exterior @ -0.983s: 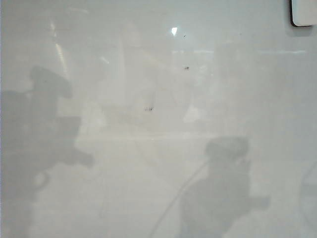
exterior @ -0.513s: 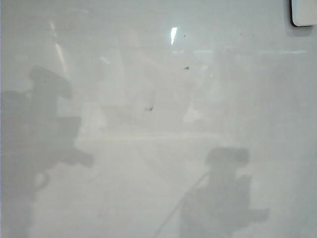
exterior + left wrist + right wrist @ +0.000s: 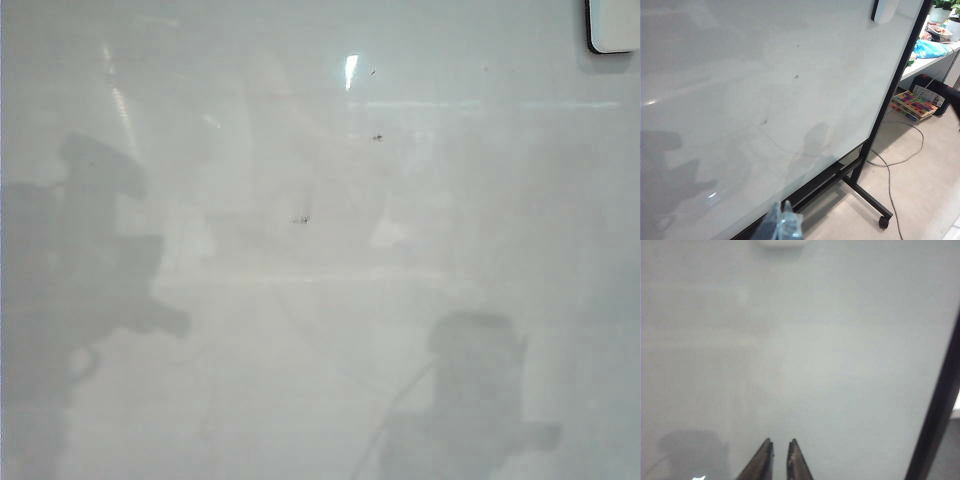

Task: Grab the whiteboard eraser that is attached to the surface of the whiteboard and use it to clean the writing on the whiteboard.

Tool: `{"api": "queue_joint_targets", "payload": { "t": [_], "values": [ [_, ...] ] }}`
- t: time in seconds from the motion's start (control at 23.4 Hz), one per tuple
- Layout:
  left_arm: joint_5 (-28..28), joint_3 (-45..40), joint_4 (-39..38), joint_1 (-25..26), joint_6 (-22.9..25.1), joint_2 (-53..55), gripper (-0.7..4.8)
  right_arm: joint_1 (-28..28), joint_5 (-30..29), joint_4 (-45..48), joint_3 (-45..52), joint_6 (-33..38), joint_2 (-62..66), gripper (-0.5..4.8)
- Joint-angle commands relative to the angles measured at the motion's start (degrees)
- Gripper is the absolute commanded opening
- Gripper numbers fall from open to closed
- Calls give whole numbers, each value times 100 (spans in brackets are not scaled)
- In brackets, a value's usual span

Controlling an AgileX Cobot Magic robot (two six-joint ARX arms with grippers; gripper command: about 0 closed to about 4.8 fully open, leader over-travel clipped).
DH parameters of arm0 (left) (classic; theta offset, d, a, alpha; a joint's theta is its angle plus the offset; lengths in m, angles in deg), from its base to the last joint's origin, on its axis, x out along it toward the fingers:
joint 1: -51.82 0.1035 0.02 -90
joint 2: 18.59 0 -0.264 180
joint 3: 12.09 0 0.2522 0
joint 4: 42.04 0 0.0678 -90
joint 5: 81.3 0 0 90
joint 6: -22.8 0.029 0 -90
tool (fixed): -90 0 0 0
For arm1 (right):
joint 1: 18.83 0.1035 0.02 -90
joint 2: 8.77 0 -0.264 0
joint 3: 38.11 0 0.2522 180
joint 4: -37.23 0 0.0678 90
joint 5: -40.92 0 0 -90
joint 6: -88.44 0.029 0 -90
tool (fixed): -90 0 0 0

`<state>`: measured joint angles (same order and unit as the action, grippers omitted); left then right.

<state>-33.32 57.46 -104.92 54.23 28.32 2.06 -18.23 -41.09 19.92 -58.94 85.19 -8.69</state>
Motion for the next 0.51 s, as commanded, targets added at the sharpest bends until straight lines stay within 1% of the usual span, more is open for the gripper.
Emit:
{"api": "queue_joint_targets", "payload": {
  "t": [0.04, 0.17, 0.34, 0.51],
  "values": [
    [-24, 13, 28, 0, 4, -2, -2, 4, -216, 407, 369, 7, -2, 58],
    [-24, 13, 28, 0, 4, -2, -2, 15, -214, 319, 702, 4, -4, 58],
    [-24, 13, 28, 0, 4, -2, -2, 20, -149, -20, 702, 7, -4, 58],
    [-24, 13, 28, 0, 4, -2, -2, 15, -234, -214, 702, 26, -4, 58]
  ]
}}
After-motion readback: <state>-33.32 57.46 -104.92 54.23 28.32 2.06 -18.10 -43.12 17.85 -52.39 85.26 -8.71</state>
